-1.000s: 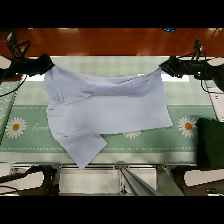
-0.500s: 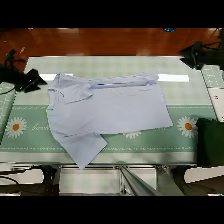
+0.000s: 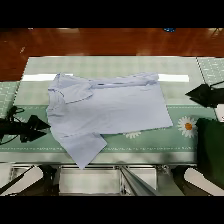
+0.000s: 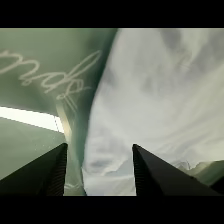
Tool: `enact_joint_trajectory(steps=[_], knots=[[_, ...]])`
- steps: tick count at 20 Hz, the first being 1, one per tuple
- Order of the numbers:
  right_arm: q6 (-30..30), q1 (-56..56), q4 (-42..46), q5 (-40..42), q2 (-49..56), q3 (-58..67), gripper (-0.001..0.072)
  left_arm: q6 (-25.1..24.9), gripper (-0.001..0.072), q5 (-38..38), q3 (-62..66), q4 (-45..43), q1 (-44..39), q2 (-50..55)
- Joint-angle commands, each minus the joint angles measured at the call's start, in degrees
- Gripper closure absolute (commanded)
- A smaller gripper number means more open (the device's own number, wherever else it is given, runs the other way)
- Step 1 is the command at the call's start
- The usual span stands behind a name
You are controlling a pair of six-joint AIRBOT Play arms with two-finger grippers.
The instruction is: Fold the shirts.
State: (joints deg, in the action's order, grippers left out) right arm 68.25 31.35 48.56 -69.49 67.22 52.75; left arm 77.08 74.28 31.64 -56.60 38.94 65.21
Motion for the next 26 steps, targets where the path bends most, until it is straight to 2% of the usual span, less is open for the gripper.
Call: enact_joint_trajectory(steps=[1, 8, 9, 10, 11, 14, 17, 20, 26], knots=[[-2.7, 1.0, -4.0, 4.2, -8.3, -13.3, 0.0304, -1.5, 0.0202, 1.2, -6.6, 3.0, 3.9, -1.8], [-2.9, 1.0, -5.1, 4.0, -9.1, -16.1, 0.0304, -1.4, 0.0205, -6.7, -10.2, 4.8, -5.3, -0.5], [-2.5, 1.0, -4.5, 5.4, -9.1, -16.1, 0.0303, -1.4, 0.0252, -8.7, -10.1, 4.9, -6.9, -0.5], [-0.3, 1.1, -3.0, 7.5, -9.0, -16.1, 0.0304, -1.4, 0.0489, -10.1, -10.1, 5.4, -7.9, -0.5], [2.4, 1.6, -1.3, 8.9, -9.0, -16.1, 0.0304, -1.7, 0.0693, -10.9, -9.9, 6.7, -8.5, -0.5], [7.2, 5.3, 5.6, 9.0, -9.0, -16.1, 0.0304, -4.6, 0.0691, -10.3, -9.6, 9.9, -9.0, -0.5], [10.4, 8.7, 10.3, 2.3, -7.4, -16.5, 0.0304, -5.9, 0.0691, -10.4, -9.6, 9.9, -9.0, -0.5], [8.4, 8.7, 8.5, -1.9, -3.0, -18.4, 0.0304, -5.9, 0.0691, -10.3, -9.6, 9.9, -9.0, -0.5], [6.4, 2.4, 6.9, -0.4, 5.4, -18.7, 0.0304, -5.9, 0.0691, -10.2, -9.6, 9.9, -9.0, -0.5]])
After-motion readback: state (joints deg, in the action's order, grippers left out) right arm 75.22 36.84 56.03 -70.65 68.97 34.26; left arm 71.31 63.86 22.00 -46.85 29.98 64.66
